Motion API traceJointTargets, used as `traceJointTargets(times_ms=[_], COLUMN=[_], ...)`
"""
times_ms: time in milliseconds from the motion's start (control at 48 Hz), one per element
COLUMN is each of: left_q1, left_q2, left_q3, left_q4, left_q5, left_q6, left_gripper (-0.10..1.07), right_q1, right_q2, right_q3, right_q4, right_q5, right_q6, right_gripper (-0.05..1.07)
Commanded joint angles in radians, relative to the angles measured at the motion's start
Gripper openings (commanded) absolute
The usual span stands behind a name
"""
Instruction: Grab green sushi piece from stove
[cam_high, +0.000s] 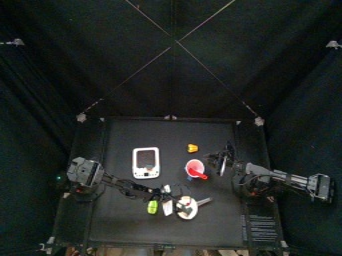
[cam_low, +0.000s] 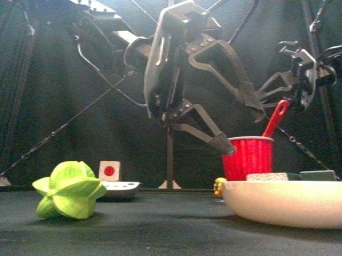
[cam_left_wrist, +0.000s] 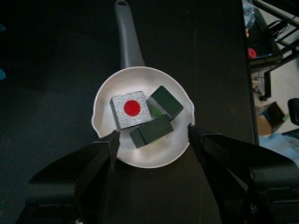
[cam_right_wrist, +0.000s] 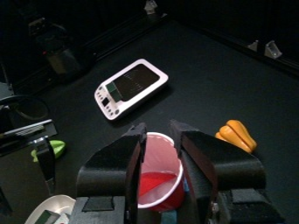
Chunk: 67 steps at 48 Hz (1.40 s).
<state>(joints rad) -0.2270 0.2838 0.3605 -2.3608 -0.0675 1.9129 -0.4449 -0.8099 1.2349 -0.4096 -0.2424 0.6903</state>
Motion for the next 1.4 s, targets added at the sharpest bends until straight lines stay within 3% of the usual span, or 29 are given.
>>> traceJointTargets(times_ms=[0, 167, 417, 521, 646, 958, 1104, 1250, 1375], left_q1=[0.002, 0.002, -0.002, 0.005, 0.014, 0.117, 0.178, 0.218, 0.249], left_q2=[-0.04, -0.124, -0.238, -0.259, -0.265, -0.273, -0.287, -0.291, -0.287], left_q3=[-0.025, -0.006, 0.038, 0.04, 0.038, 0.055, 0.058, 0.077, 0.098], left_q4=[-0.003, -0.003, -0.017, -0.066, -0.114, -0.152, -0.201, -0.225, -0.299], left_q5=[-0.003, -0.132, -0.537, -0.687, -0.811, -0.956, -0.959, -0.956, -0.917], left_q6=[0.0, 0.0, 0.0, -0.002, -0.002, -0.046, -0.098, -0.101, -0.1], left_gripper=[0.96, 0.96, 0.96, 0.96, 0.96, 0.96, 0.96, 0.96, 0.96], right_q1=[-0.002, -0.002, -0.002, -0.002, -0.002, -0.003, -0.003, -0.002, -0.002], right_q2=[0.003, 0.003, 0.003, 0.003, 0.003, 0.003, 0.003, 0.005, 0.003], right_q3=[-0.011, -0.011, -0.011, -0.011, -0.011, -0.011, -0.011, -0.011, -0.011], right_q4=[0.002, -0.003, -0.002, -0.002, 0.0, -0.003, -0.003, -0.002, -0.002], right_q5=[-0.005, -0.005, -0.003, -0.003, -0.003, -0.002, 0.005, 0.011, 0.012], right_q6=[0.002, 0.002, 0.002, 0.002, 0.002, 0.002, 0.002, 0.002, 0.002], right_gripper=[0.71, 0.71, 0.71, 0.71, 0.71, 0.71, 0.71, 0.71, 0.71])
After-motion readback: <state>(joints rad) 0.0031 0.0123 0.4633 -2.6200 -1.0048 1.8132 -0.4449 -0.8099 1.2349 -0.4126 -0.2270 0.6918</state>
